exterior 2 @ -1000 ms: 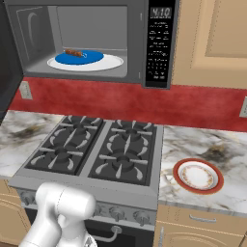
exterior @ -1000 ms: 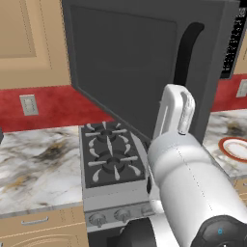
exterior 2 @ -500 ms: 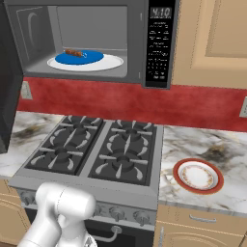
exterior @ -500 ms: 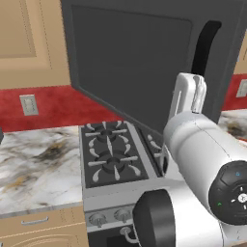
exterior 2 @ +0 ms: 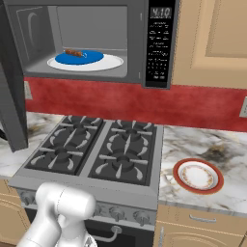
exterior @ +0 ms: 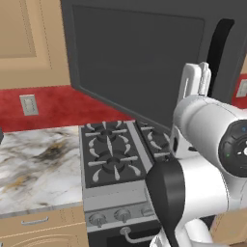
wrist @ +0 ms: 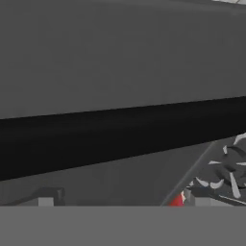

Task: Pick the kebab skewer from the counter and place it in the microwave. Then turn on the microwave.

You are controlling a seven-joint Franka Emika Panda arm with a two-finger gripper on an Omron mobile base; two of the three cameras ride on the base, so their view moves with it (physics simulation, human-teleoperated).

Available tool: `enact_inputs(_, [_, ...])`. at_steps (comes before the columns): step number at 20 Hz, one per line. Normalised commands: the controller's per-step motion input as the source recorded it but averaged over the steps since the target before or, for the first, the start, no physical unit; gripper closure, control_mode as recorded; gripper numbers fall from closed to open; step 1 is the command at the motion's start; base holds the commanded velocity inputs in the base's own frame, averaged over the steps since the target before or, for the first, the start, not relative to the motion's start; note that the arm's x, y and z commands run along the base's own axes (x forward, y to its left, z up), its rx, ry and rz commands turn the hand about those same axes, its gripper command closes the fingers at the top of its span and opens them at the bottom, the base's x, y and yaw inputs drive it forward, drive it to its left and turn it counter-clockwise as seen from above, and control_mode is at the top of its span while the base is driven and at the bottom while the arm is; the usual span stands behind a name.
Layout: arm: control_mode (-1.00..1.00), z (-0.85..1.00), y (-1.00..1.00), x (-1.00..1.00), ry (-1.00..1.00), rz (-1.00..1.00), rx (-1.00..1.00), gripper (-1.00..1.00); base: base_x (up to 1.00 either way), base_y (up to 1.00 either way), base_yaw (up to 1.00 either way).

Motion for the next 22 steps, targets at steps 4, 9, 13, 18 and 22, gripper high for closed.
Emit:
enact_inputs(4, [-1.00, 0.00, -0.30, 0.35, 0.00, -0.02, 0.00, -1.00, 0.00, 0.00, 0.00])
enact_inputs(9, [-1.00, 0.01, -0.31, 0.33, 0.00, -0.05, 0.00, -1.00, 0.00, 0.00, 0.00])
enact_inputs(13, [-1.00, 0.00, -0.30, 0.35, 0.00, -0.07, 0.00, -1.00, 0.00, 0.00, 0.00])
enact_inputs(18, [-1.00, 0.00, -0.29, 0.43, 0.04, -0.07, 0.00, -1.00, 0.00, 0.00, 0.00])
enact_inputs(22, [-1.00, 0.00, -0.29, 0.37, 0.00, -0.11, -0.03, -1.00, 0.00, 0.00, 0.00])
